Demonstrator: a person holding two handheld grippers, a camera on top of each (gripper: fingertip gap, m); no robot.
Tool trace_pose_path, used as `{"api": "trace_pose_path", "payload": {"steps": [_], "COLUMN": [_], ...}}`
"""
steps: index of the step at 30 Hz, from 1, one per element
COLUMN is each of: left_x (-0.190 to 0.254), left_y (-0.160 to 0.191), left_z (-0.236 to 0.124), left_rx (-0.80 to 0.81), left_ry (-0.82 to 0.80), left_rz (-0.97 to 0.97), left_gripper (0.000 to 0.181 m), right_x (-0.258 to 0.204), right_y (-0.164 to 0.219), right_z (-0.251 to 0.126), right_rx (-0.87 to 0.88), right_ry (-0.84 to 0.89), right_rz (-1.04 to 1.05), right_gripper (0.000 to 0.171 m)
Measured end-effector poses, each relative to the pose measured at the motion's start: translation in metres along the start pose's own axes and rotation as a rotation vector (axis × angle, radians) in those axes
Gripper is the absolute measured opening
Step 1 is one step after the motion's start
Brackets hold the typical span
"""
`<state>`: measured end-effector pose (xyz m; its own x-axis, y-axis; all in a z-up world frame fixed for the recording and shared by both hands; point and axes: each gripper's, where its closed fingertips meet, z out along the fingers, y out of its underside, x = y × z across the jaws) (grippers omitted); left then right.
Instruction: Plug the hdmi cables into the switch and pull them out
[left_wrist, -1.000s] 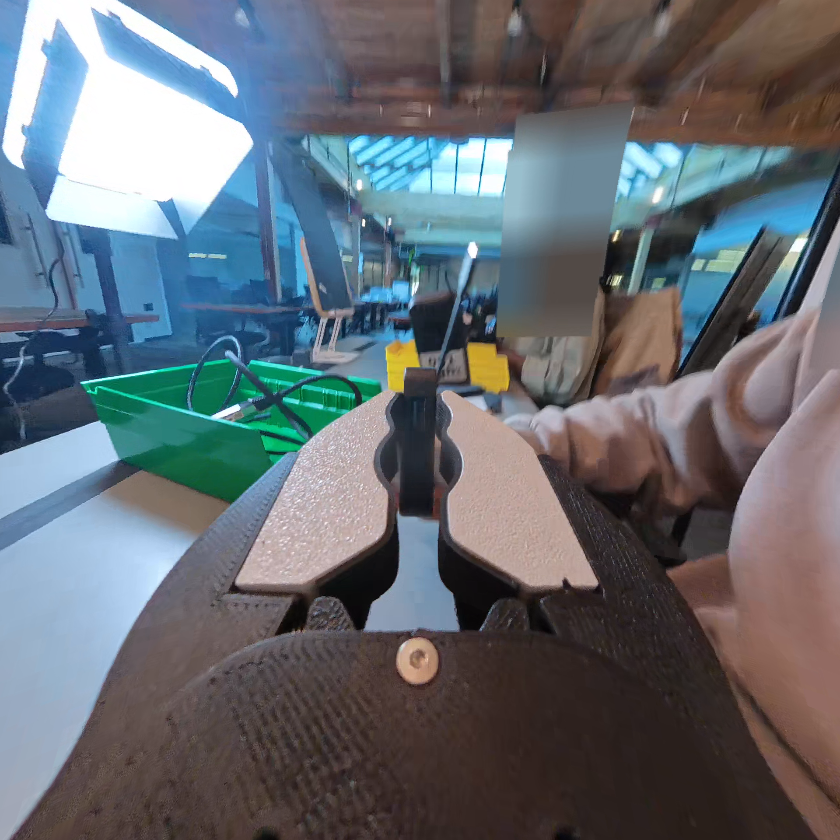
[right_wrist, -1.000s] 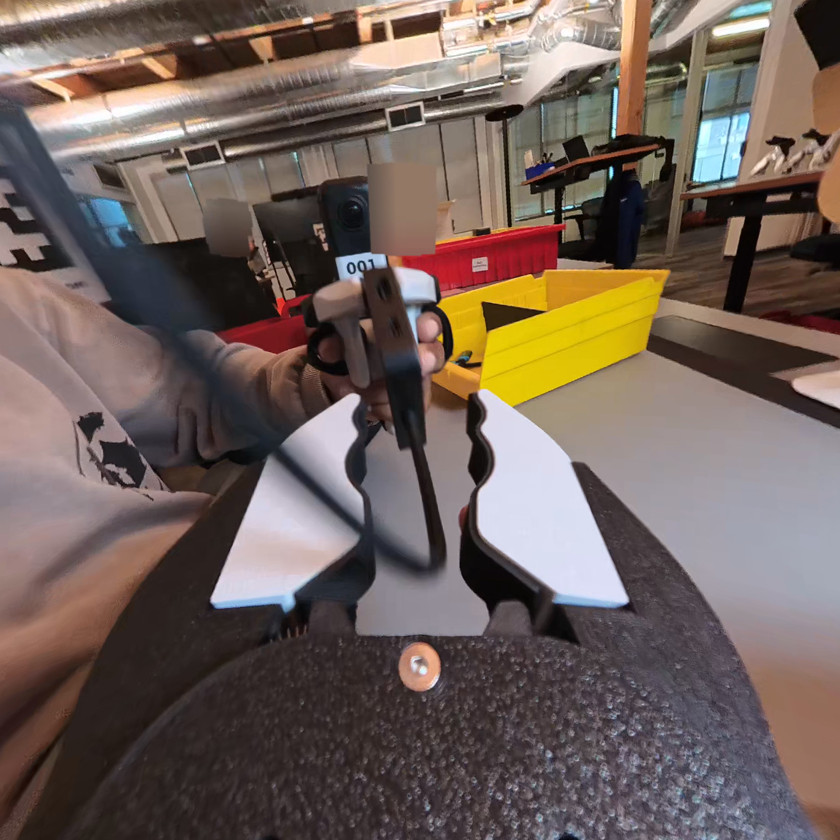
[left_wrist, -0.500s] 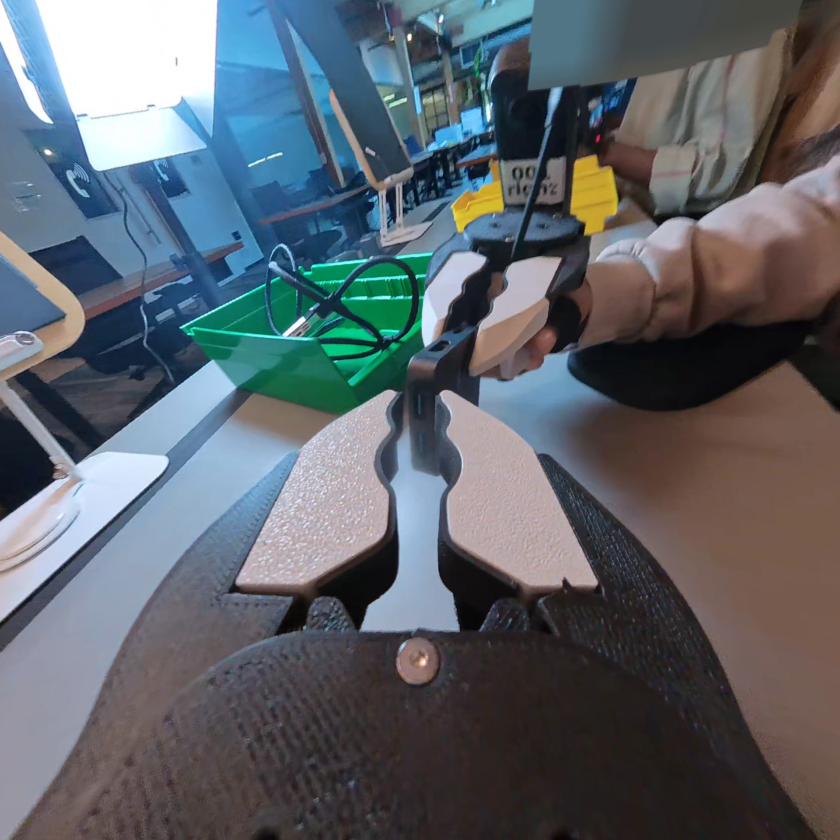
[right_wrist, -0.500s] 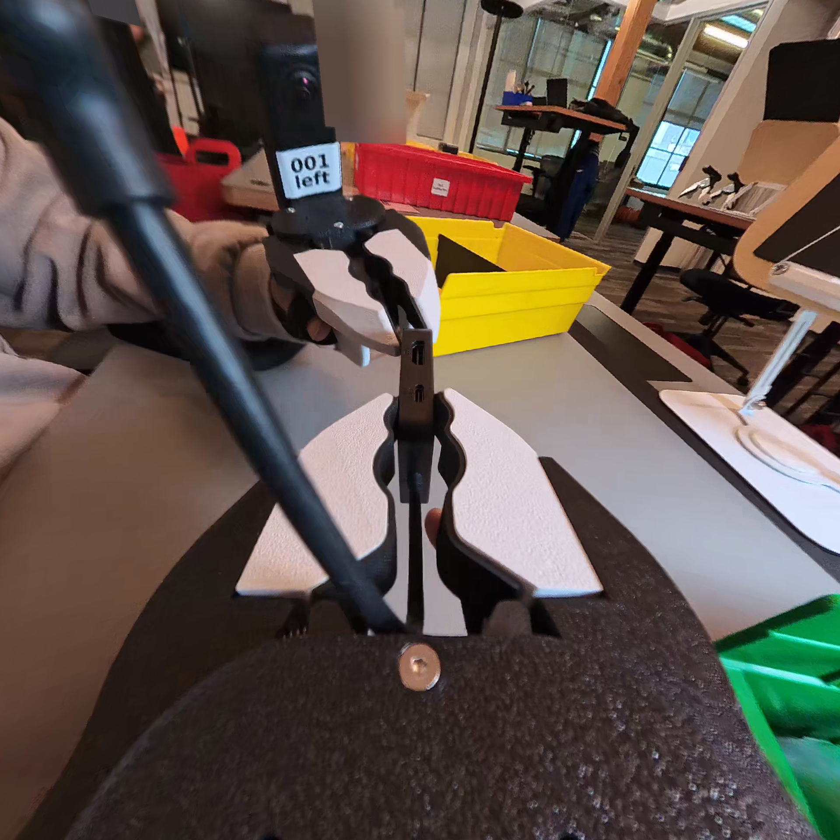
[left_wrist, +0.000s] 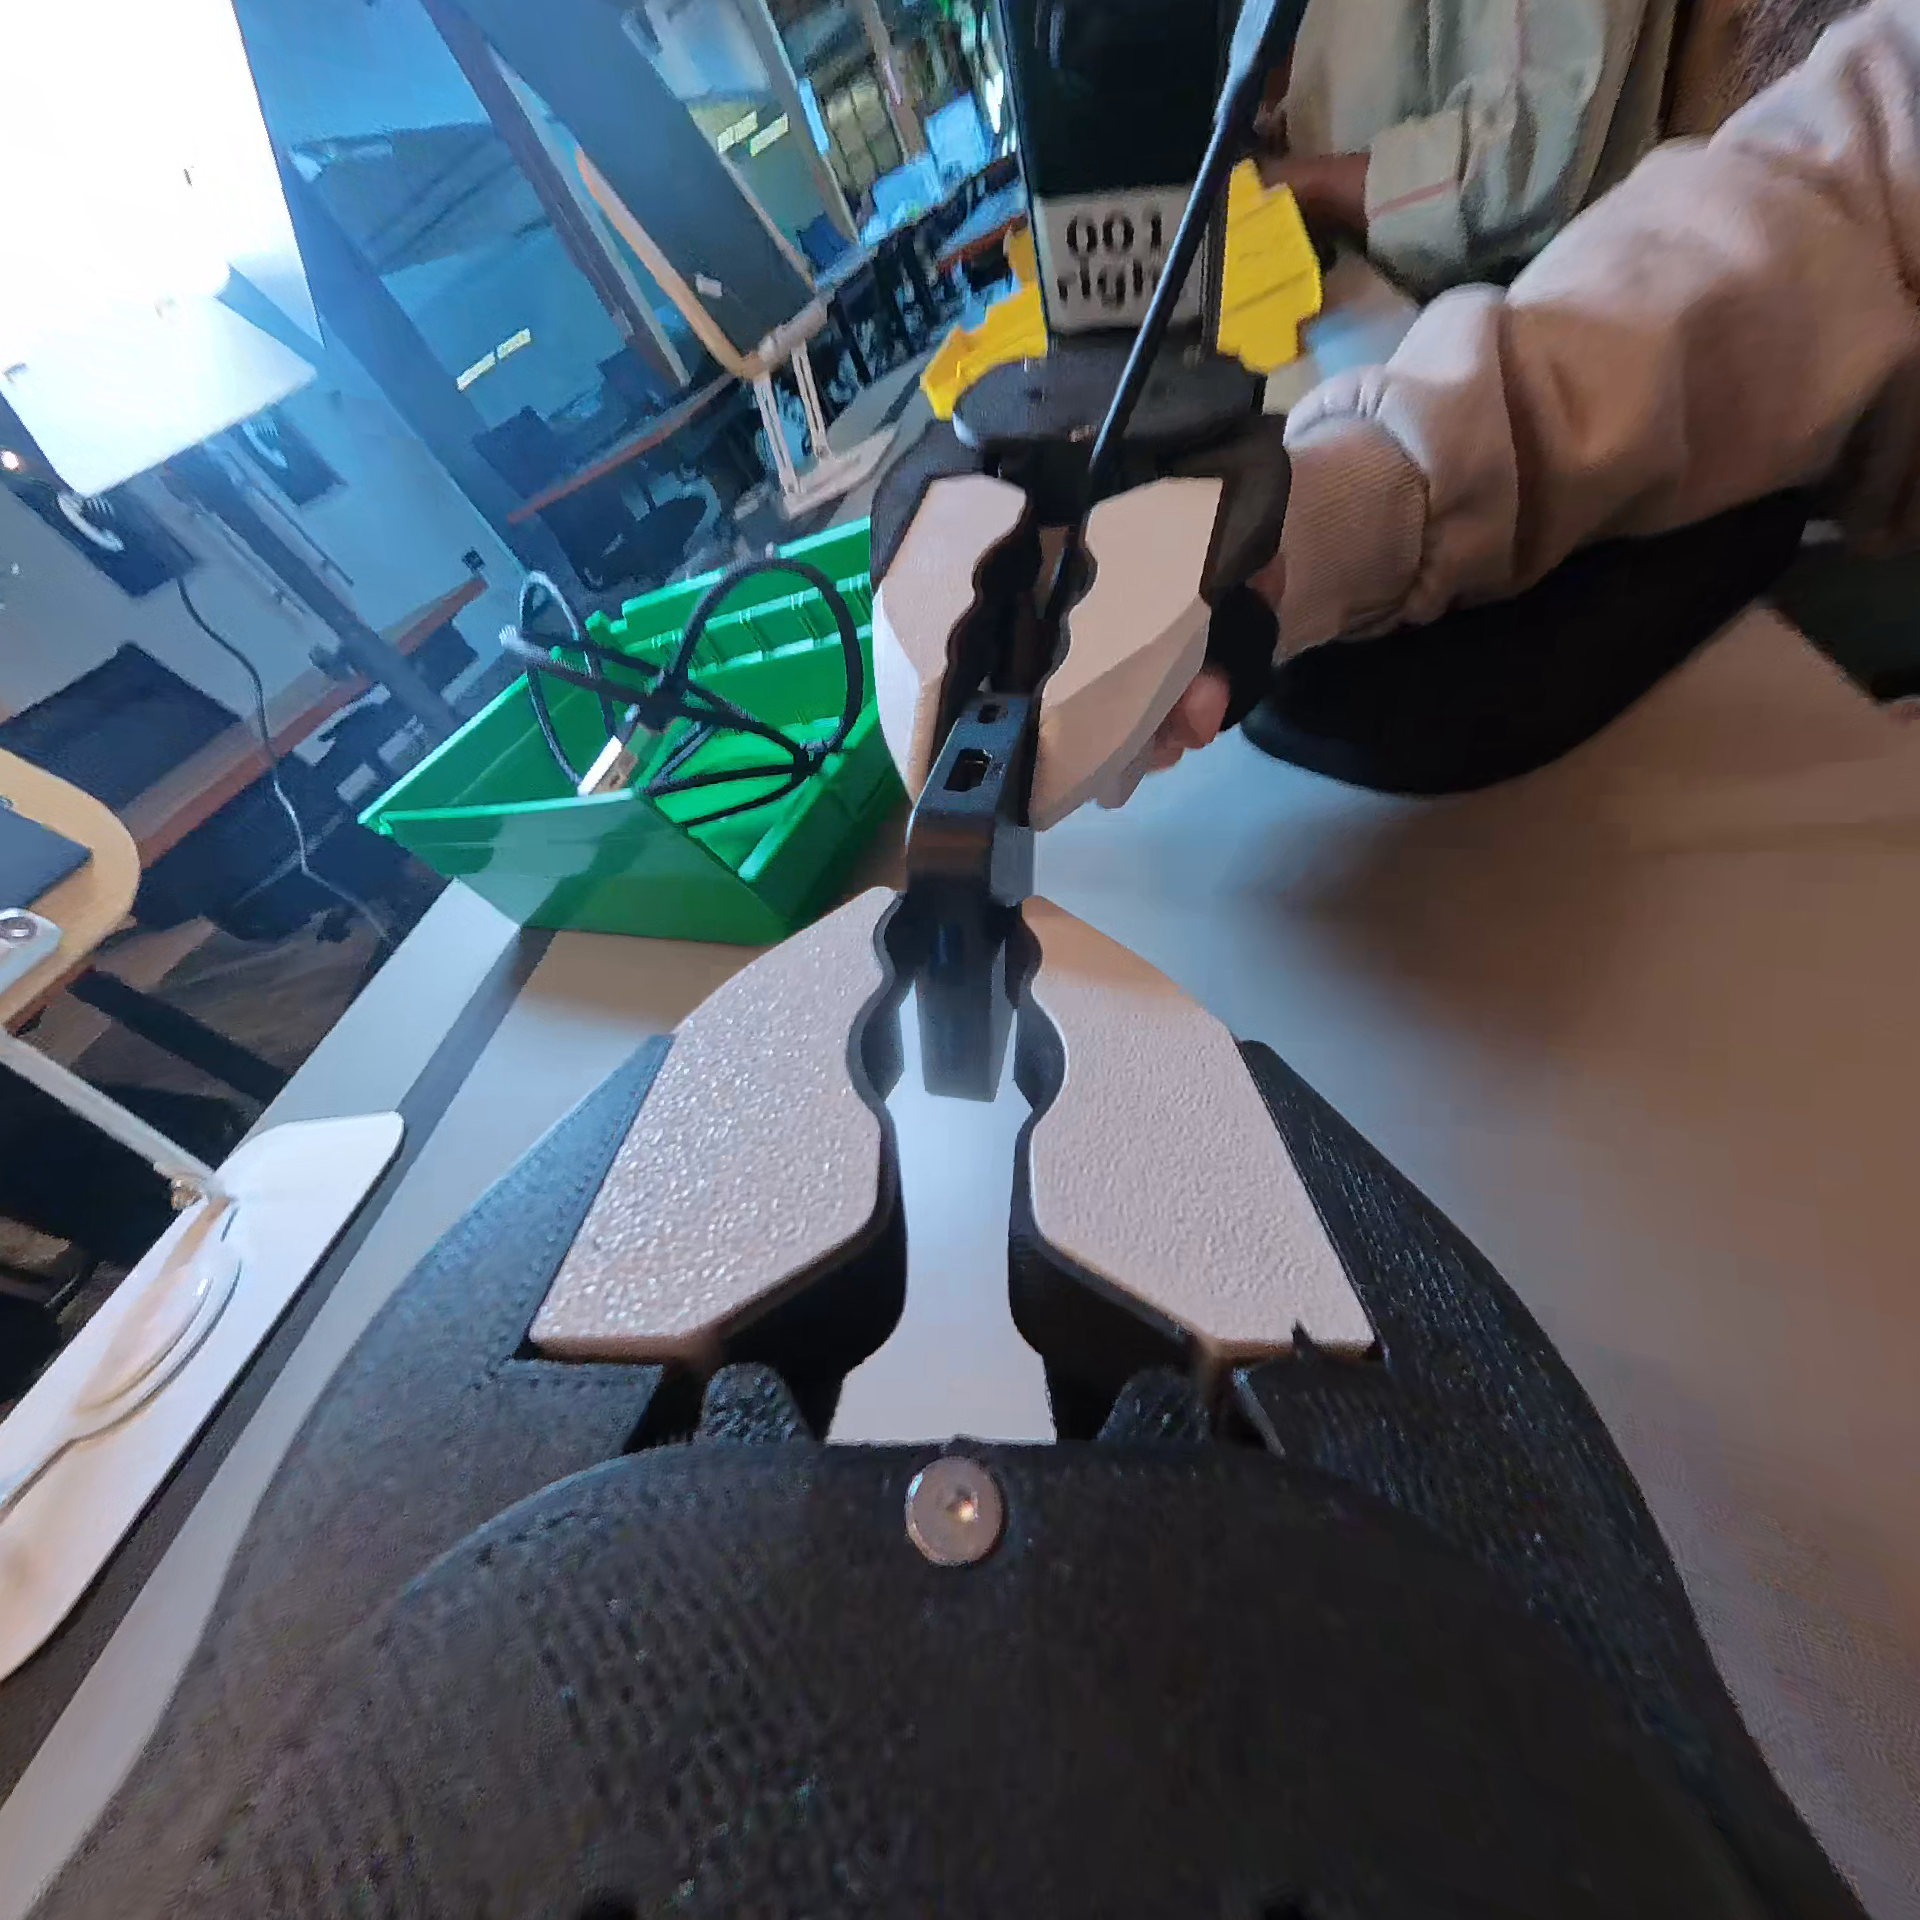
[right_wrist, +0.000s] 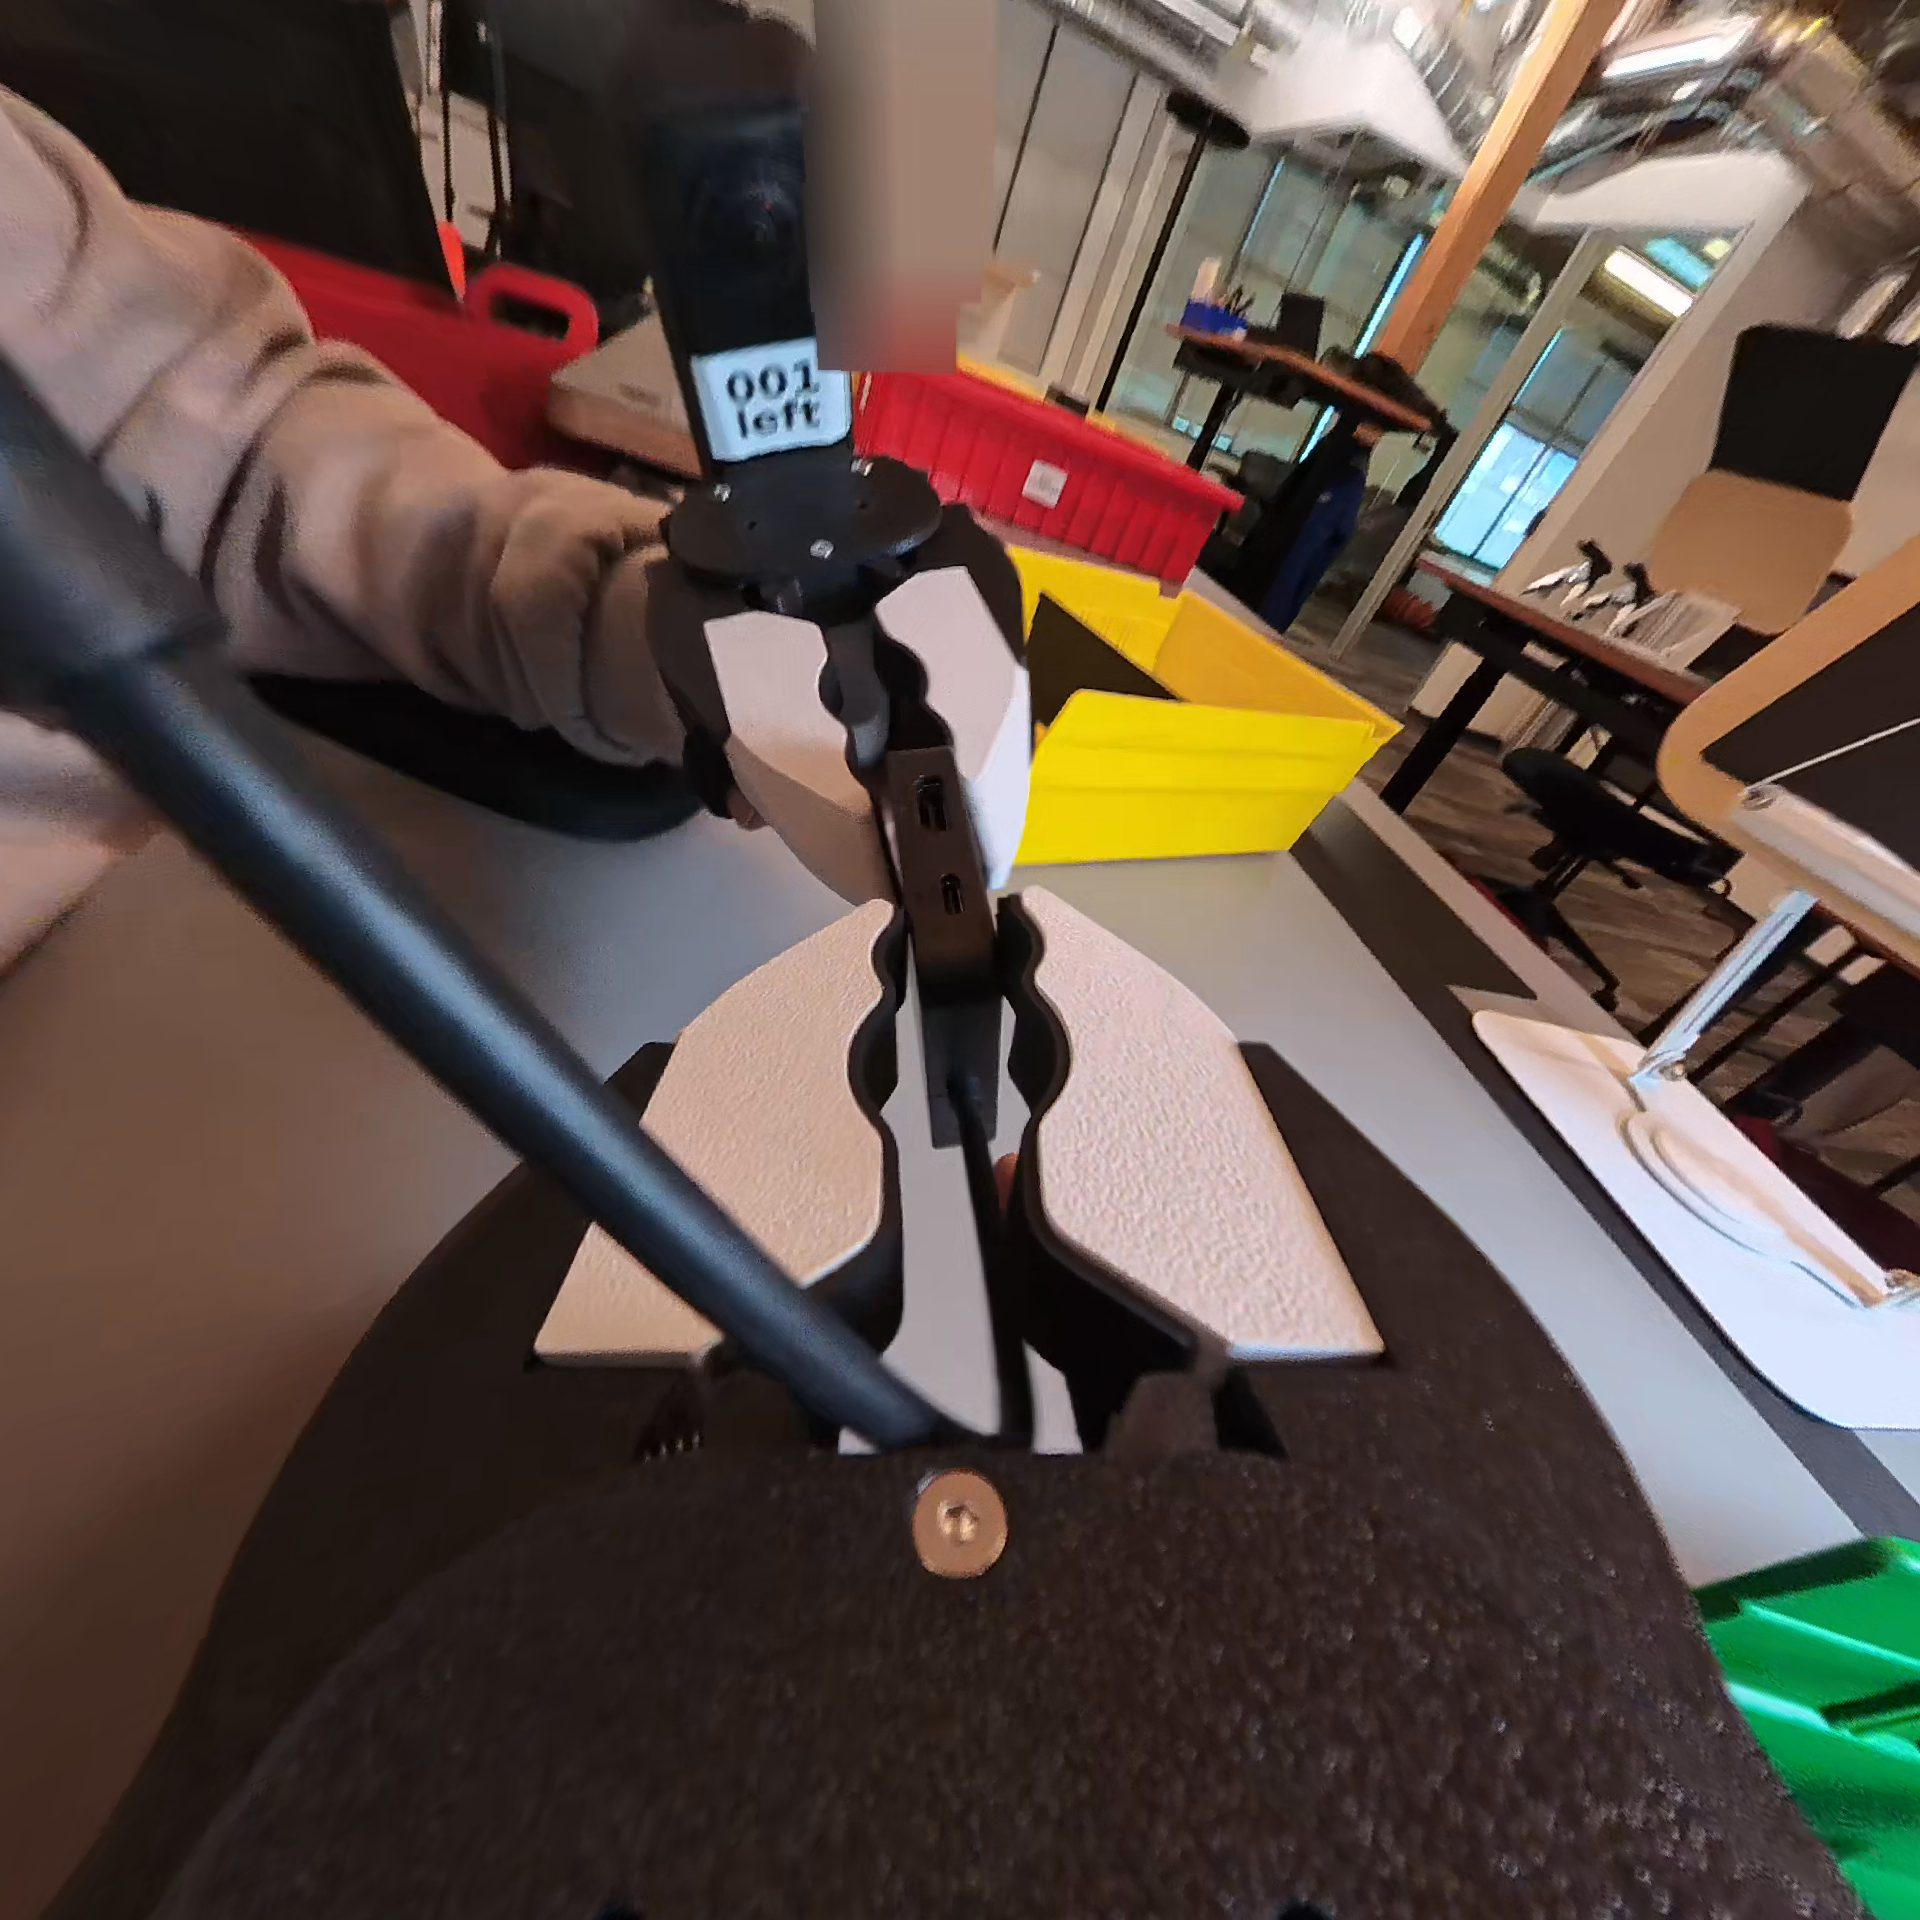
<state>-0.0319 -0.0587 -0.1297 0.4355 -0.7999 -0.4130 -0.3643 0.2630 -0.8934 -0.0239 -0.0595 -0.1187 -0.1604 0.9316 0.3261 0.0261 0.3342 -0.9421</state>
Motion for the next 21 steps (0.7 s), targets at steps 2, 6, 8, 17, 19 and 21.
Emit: {"api": "trace_pose_path", "payload": {"steps": [2,6,8,17,19,21], "left_x": [-0.001,-0.010,-0.012,-0.012,-0.012,-0.016], "left_y": [-0.014,-0.043,-0.057,-0.052,-0.037,-0.017], "left_z": [-0.005,-0.014,-0.018,-0.018,-0.015,-0.014], "left_rx": [0.093,0.289,0.398,0.403,0.280,0.109], "left_ry": [0.012,0.002,0.004,0.059,0.047,0.000], "left_rz": [-0.054,-0.210,-0.298,-0.369,-0.285,-0.153], "left_gripper": [0.015,0.015,0.014,0.015,0.016,0.021], "right_x": [0.005,-0.001,-0.007,0.002,0.004,0.012], "right_y": [-0.006,-0.005,-0.010,-0.019,-0.010,0.012], "right_z": [-0.001,0.002,0.007,-0.004,-0.005,-0.008], "right_rx": [0.039,0.073,0.118,0.158,0.036,-0.156], "right_ry": [0.024,-0.057,-0.086,-0.091,-0.093,-0.031], "right_rz": [0.032,0.181,0.239,0.283,0.245,0.138], "right_gripper": [0.022,0.038,0.037,0.014,0.014,0.014]}}
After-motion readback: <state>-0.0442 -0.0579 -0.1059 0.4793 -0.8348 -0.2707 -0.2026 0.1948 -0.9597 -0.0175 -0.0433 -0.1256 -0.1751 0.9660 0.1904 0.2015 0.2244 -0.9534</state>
